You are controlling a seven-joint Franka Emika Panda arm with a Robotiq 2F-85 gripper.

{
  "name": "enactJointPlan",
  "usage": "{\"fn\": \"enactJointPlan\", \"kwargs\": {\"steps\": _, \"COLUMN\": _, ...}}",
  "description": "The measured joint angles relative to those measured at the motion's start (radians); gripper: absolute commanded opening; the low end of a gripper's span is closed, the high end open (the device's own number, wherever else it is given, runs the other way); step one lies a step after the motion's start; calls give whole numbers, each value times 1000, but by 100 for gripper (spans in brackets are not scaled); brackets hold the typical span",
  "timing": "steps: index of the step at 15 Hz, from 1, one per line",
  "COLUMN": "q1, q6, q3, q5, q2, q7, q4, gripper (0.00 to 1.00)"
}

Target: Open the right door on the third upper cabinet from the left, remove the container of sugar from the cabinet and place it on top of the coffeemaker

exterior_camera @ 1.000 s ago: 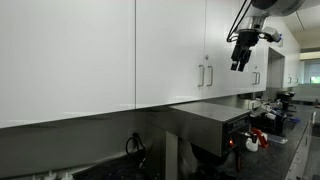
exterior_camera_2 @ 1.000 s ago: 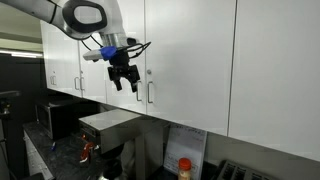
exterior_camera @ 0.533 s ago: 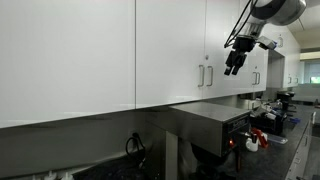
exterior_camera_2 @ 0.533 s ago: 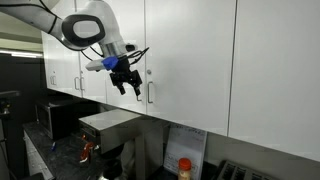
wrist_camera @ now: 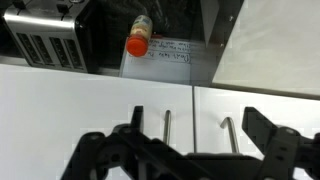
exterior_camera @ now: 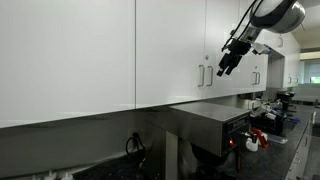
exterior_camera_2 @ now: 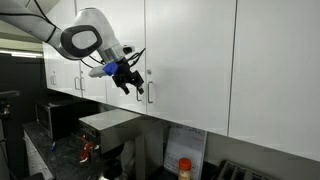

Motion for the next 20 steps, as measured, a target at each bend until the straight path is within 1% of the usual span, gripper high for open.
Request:
{"fn": "enactJointPlan", "kwargs": {"steps": 4, "q1": -20, "q6": 71, "q3": 6, "q5": -5, "q2": 15, "q7": 14, "q4": -11, "gripper": 100}}
{"fn": "enactJointPlan", "kwargs": {"steps": 8, "q1": -28, "q6": 99, "q3": -1, "q5": -3, "q2": 34, "q7": 14, "q4": -6, "gripper": 100}}
{"fn": "enactJointPlan", "kwargs": {"steps": 15, "q1": -4, "q6": 99, "q3": -28, "q5": 18, "q2": 82, "q7": -8, "q4": 31, "gripper": 100}}
{"fn": "enactJointPlan", "kwargs": {"steps": 20, "q1": 29, "q6": 94, "q3": -68, "q5": 78, "q2": 168, "q7": -77, "q4": 109, "gripper": 100}}
